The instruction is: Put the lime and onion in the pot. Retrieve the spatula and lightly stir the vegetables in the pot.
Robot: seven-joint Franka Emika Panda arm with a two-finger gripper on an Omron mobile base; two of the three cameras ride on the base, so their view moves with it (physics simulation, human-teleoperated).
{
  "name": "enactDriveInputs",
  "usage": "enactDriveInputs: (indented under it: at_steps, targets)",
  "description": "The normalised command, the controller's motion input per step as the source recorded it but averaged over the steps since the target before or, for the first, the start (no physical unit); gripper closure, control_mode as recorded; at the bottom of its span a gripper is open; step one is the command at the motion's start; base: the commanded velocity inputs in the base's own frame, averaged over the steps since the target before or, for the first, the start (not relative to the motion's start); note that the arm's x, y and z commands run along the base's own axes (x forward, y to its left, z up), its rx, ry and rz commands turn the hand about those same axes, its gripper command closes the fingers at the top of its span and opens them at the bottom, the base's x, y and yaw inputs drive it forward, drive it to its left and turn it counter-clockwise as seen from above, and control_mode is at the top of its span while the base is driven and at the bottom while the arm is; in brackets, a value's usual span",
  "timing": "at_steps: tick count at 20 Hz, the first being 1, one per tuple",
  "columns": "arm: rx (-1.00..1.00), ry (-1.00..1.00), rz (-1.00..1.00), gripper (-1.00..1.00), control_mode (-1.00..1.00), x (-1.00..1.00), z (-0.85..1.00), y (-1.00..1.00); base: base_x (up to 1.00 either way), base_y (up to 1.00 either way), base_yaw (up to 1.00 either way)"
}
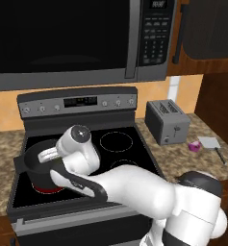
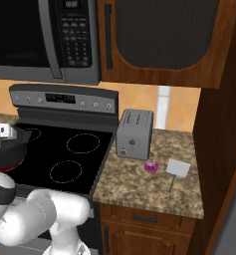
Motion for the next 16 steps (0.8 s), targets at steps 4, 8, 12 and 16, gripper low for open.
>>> enactDriveInputs:
  at_steps: [4,8,12,16]
  targets:
    - [-0.03,0.03,0.0,1.0,-1.0,0.3,-0.34,0.46,0.0,0.0,0.0]
    - [-0.04,0.02,-0.03,1.0,-1.0,0.26,-0.18,0.22,0.0,0.0,0.0]
    - [-0.02,0.01,-0.05,-1.0,-1.0,0.05,-0.03,0.11,0.0,0.0,0.0]
    - [0.0,0.0,-0.01,-1.0,-1.0,0.0,0.07,0.02,0.0,0.0,0.0]
